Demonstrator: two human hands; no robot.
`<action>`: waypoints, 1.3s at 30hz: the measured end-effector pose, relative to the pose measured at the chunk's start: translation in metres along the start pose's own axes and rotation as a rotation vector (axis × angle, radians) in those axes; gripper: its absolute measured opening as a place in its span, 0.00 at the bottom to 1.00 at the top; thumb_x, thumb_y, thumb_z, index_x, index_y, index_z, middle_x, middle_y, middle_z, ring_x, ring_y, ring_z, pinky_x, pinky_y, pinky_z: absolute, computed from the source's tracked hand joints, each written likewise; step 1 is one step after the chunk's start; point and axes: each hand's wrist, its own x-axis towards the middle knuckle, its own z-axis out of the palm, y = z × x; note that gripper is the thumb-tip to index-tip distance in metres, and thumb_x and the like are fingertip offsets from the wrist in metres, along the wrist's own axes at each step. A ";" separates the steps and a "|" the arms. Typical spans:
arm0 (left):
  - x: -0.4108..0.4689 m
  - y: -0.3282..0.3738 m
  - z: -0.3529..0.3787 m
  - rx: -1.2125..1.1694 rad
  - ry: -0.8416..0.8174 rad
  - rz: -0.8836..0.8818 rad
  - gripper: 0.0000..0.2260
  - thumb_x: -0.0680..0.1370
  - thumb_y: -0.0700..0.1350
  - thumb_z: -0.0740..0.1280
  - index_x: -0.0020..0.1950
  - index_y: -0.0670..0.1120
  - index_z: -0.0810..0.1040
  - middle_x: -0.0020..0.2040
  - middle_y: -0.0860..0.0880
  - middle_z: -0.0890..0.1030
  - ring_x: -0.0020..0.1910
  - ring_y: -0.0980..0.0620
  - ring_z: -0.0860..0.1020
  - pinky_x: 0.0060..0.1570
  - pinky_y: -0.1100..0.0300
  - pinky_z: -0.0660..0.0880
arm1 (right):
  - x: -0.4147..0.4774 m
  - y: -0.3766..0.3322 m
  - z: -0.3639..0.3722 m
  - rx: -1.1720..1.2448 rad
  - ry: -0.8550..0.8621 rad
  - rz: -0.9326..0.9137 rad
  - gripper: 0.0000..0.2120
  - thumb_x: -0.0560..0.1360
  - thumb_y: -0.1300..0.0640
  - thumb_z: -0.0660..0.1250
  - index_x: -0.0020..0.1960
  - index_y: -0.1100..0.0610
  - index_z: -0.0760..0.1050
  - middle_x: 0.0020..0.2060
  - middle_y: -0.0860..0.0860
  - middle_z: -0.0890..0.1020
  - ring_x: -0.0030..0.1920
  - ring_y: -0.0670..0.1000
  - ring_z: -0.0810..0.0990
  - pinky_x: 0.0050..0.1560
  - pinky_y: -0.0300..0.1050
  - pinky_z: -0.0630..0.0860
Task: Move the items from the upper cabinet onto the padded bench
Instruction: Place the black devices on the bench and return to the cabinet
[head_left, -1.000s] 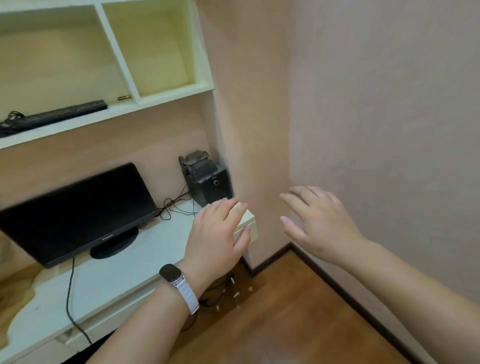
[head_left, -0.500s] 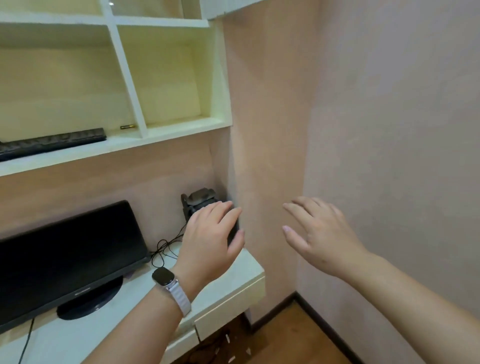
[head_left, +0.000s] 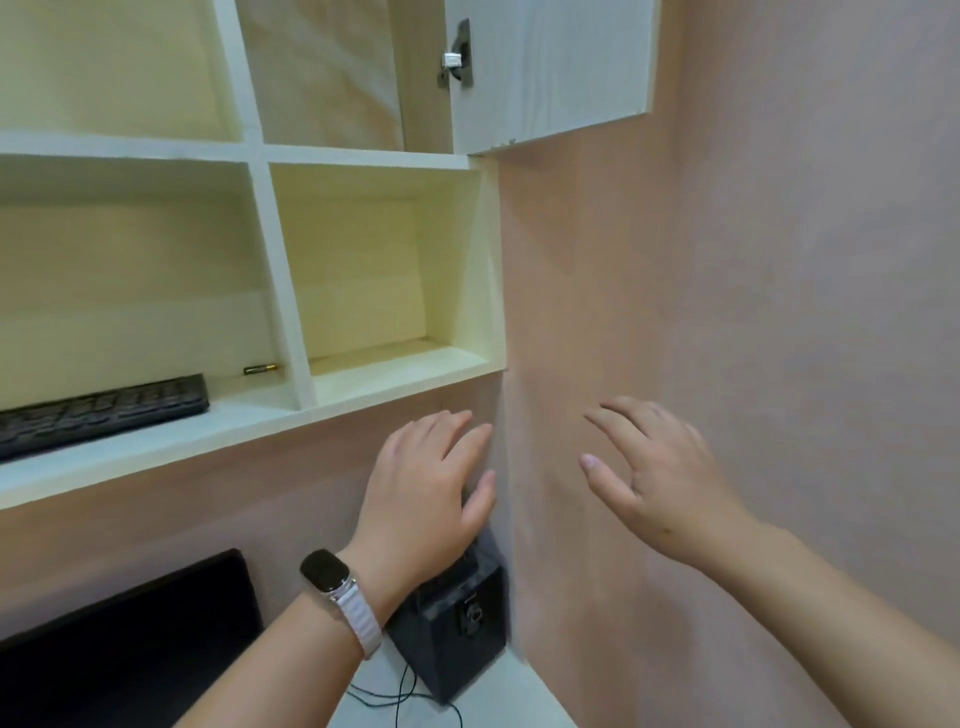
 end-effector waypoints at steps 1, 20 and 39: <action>0.009 -0.004 0.001 0.012 0.014 0.005 0.18 0.75 0.51 0.65 0.63 0.46 0.78 0.63 0.46 0.79 0.63 0.45 0.75 0.63 0.49 0.69 | 0.009 0.002 0.001 0.018 0.022 0.001 0.25 0.75 0.42 0.56 0.63 0.55 0.76 0.59 0.53 0.79 0.59 0.58 0.76 0.55 0.54 0.73; 0.188 -0.061 -0.010 0.322 0.322 0.031 0.20 0.77 0.53 0.62 0.62 0.44 0.80 0.64 0.44 0.78 0.63 0.42 0.75 0.61 0.48 0.68 | 0.209 0.072 -0.018 0.598 0.321 -0.132 0.37 0.71 0.33 0.52 0.76 0.49 0.57 0.69 0.41 0.66 0.71 0.41 0.60 0.64 0.38 0.58; 0.208 -0.153 -0.061 0.879 0.096 0.109 0.28 0.77 0.58 0.57 0.73 0.45 0.71 0.75 0.43 0.67 0.74 0.42 0.64 0.70 0.42 0.61 | 0.273 0.038 -0.046 1.178 0.497 -0.673 0.29 0.74 0.55 0.62 0.73 0.50 0.56 0.68 0.42 0.71 0.70 0.51 0.69 0.69 0.44 0.66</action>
